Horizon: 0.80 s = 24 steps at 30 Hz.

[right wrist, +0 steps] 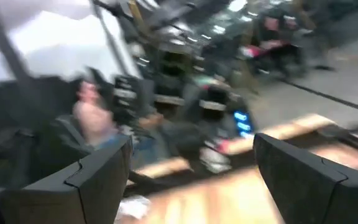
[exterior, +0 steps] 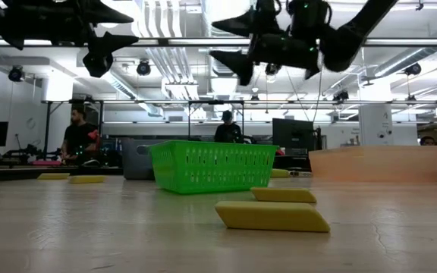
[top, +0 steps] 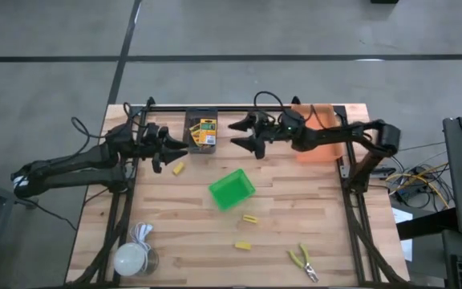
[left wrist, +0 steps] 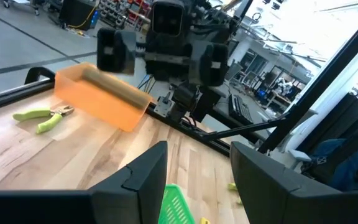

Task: Pick & Place School Supplies
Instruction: Put the yellow eraser into the green bin

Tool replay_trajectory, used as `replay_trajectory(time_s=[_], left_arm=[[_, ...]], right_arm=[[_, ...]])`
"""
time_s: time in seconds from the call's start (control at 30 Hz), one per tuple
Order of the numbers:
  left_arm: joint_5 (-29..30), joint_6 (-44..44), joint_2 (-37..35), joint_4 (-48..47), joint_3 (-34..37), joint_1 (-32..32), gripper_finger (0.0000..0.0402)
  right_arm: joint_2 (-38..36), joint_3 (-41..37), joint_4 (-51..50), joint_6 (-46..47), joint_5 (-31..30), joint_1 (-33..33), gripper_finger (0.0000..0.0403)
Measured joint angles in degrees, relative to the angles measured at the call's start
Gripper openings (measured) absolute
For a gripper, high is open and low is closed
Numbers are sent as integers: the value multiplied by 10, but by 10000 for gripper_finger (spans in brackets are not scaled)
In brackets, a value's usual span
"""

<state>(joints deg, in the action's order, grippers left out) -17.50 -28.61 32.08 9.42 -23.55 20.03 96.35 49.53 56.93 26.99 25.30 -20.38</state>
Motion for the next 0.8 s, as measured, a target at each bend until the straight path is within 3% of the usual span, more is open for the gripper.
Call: replay_trajectory(time_s=[0.1, 0.2, 0.3, 0.57, 0.8], left_arm=[[-2, 1, 0, -7, 0, 0, 182], [-6, 16, 0, -22, 0, 0, 181], [-6, 33, 2, -26, 3, 0, 182], [-5, 32, 8, -27, 5, 0, 181], [-5, 35, 8, -25, 5, 0, 181]], right_arm=[[-73, -25, -158, -68, -79, 0, 327], [-162, -43, -346, -134, -212, 6, 327], [-246, -78, -401, -176, -296, 17, 327], [-469, -231, -342, -150, -266, 24, 327], [-615, -301, -340, -149, -271, 29, 327]])
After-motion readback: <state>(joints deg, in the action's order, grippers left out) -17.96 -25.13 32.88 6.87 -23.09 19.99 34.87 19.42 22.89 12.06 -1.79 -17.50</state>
